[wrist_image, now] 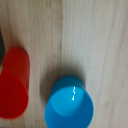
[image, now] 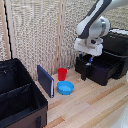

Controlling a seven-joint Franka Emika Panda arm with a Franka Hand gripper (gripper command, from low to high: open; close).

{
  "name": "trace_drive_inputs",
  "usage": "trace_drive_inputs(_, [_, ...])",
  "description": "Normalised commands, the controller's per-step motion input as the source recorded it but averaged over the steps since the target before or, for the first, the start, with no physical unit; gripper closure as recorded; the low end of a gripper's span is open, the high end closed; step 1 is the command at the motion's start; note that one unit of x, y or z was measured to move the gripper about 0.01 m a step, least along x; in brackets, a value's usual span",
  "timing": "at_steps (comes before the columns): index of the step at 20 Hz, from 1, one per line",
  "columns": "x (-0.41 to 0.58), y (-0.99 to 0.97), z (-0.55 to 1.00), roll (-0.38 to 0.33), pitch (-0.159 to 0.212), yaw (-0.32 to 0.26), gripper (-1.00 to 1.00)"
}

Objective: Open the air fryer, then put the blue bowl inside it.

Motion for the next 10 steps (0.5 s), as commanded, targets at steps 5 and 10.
trace_drive_inputs(5, [-0.343,0.55,0.29,0.162,0.006,0.001,-1.0])
trace_drive_inputs(10, [-0.382,0.5,0.05,0.14,0.018,0.065,-1.0])
